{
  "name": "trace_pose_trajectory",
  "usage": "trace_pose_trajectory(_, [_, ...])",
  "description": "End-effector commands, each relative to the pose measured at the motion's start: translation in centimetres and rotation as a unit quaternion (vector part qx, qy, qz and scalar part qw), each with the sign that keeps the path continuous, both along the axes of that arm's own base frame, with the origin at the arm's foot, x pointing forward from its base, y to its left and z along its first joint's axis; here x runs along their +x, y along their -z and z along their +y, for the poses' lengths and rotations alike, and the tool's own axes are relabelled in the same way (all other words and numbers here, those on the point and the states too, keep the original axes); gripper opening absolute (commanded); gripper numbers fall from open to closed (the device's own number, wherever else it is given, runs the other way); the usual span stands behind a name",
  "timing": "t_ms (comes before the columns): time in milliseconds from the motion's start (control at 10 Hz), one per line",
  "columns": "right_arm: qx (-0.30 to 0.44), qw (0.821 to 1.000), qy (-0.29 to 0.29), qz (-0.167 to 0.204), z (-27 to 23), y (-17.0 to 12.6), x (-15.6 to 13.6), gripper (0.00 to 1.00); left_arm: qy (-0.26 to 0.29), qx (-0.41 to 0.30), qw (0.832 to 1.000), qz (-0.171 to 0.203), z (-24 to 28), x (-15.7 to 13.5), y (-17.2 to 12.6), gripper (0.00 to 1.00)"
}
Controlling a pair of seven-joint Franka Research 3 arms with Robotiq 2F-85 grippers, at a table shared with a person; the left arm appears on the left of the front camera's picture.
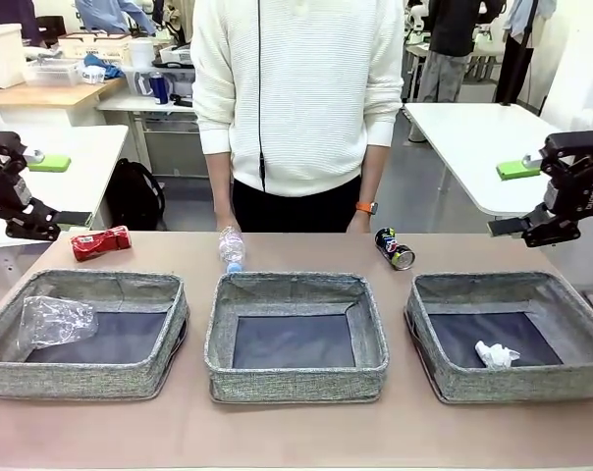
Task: Sort the waste into the appropriate baskets.
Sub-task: Pick up the waste item pointed out by the person.
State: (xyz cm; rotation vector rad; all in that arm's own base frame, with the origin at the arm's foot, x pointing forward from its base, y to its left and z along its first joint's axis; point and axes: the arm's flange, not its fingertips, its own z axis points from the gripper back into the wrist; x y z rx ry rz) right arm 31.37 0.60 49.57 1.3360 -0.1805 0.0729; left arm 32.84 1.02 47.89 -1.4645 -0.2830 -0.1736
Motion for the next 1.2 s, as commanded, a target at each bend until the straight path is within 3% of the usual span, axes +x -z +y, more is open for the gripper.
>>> trace_pose_trajectory(0, [0.01, 1.0, 0.0, -0.009, 0.02, -0.35, 0.08, 1.0, 0.002, 0.002, 1.0, 0.0, 0.19, -0.33, -0.2, 0.93])
trace_pose_trajectory(1100, [0.01, 1.0, 0.0, -0.009, 0.02, -0.35, 0.08, 1.0, 0.002, 0.002, 1.0, 0.0, 0.19, -0.33, -0.2, 0.93])
